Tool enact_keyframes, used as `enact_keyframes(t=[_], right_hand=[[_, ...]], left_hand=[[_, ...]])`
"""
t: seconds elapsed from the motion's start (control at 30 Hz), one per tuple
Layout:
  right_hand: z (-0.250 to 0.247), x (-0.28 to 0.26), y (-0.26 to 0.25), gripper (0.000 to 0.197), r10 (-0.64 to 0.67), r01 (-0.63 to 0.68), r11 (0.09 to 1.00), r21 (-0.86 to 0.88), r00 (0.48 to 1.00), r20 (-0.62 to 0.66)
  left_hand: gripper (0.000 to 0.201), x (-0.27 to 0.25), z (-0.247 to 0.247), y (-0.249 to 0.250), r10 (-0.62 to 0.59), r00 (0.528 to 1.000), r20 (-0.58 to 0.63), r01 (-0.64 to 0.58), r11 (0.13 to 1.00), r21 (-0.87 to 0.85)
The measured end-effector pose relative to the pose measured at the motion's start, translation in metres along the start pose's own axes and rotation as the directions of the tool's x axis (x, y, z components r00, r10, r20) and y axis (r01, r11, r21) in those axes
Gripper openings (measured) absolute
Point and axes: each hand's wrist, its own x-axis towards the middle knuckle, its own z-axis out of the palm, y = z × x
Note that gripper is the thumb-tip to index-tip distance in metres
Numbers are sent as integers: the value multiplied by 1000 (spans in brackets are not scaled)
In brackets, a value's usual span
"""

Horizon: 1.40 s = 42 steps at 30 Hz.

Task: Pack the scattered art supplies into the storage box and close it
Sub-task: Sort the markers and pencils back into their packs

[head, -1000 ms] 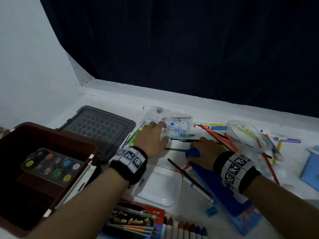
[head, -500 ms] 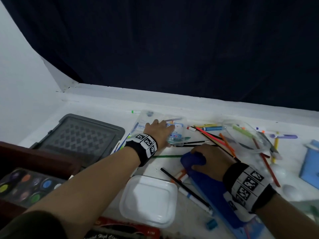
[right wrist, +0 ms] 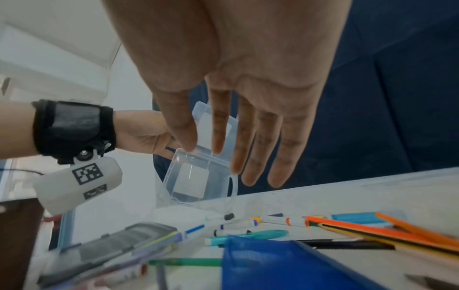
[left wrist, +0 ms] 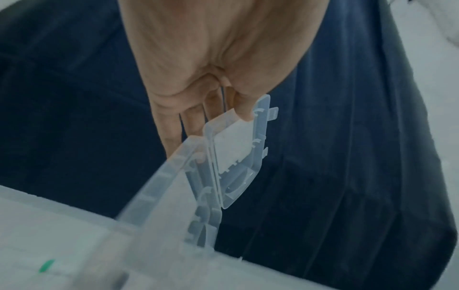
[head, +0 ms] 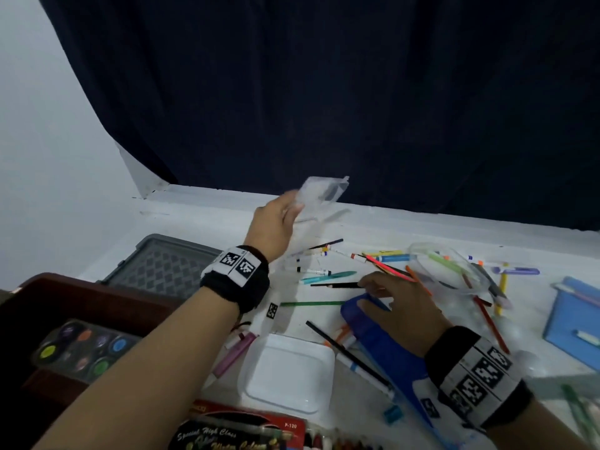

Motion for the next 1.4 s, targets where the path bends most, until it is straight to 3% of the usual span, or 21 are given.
enact_keyframes(t=[0.1,0.23,0.27,0.37,0.43,0.5,0.57,0.63,0.77,0.87,0.93,1.0,1.1,1.17,1.27,1.4], right_hand=[[1,-17,-13,25,40,-29,982,188,998,-51],[8,-42,-22,79,198,-196,877,440,979,40],[11,-48,-23,84,226,-230,843,486,972,69],[20,-68,-31,70,258,-307,698,647,951,173],[24,-80,-33,56,282,-346,615,708,936,213],[31,-88,-28,59,309,-338,591,732,934,181],[35,-97,-17,80,318,-312,650,693,940,124],[36,-107,-6,87,278,-283,701,655,954,115],[23,-134,4,62,280,-336,711,618,941,189],[13,-152,16,56,260,-364,739,567,930,259],[8,-162,25,58,246,-371,763,529,924,293],[2,-173,35,59,254,-360,815,454,926,279],[-10,-190,50,68,290,-363,888,281,918,270],[-18,-201,58,71,316,-383,905,187,897,309],[-29,-217,66,71,384,-427,902,66,863,327],[-50,-236,77,68,473,-472,879,-68,843,258]], left_hand=[[21,-24,-20,23,-111,993,-47,90,943,-322],[18,-78,-30,53,-193,981,-4,150,773,-616],[17,-94,-30,59,-212,977,25,173,719,-673],[16,-143,-29,70,-280,953,115,260,562,-785],[29,-170,-29,74,-312,933,177,310,453,-836],[56,-193,-29,76,-332,909,252,360,320,-877],[76,-214,-29,75,-343,884,316,405,227,-886],[82,-233,-30,71,-312,878,362,434,202,-878],[74,-265,-32,52,-297,867,401,475,246,-845],[66,-284,-32,48,-365,801,475,570,220,-791],[51,-294,-31,50,-398,758,516,633,260,-729],[39,-299,-27,55,-365,738,567,673,355,-648],[36,-300,-16,58,-298,733,612,658,538,-526],[29,-296,-5,62,-251,740,624,610,642,-464],[36,-286,12,70,-145,746,649,485,787,-381],[33,-276,37,82,-62,706,705,331,909,-252]])
